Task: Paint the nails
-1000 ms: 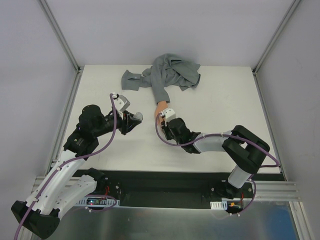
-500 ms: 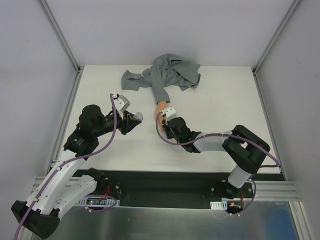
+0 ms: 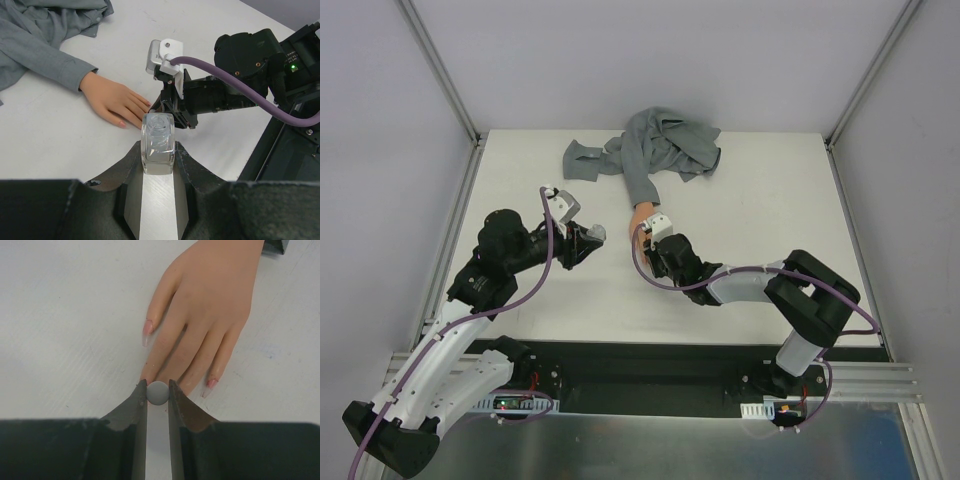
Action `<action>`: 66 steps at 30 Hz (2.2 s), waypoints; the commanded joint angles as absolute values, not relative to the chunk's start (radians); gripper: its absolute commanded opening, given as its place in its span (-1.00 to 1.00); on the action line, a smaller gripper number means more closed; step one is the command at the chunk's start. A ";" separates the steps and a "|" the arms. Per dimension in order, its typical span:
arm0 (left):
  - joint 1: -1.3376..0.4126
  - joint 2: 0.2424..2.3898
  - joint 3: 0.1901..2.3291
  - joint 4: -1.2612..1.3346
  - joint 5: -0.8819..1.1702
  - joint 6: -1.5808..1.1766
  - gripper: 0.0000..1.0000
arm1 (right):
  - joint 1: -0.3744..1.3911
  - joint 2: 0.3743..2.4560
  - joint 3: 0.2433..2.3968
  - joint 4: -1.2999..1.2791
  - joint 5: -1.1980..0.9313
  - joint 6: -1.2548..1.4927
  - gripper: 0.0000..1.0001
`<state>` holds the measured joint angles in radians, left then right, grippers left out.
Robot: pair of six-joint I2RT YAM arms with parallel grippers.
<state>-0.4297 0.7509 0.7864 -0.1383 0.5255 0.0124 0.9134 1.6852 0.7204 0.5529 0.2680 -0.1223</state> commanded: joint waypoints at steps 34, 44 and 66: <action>-0.414 0.742 0.792 -0.087 0.574 0.003 -1.00 | 0.907 1.683 0.745 0.620 0.247 -0.124 -0.99; -0.414 0.736 0.788 -0.086 0.572 0.003 -1.00 | 0.910 1.667 0.718 0.615 0.249 -0.106 -0.99; -0.414 0.729 0.785 -0.086 0.574 0.003 -1.00 | 0.945 1.647 0.698 0.606 0.256 -0.103 -0.99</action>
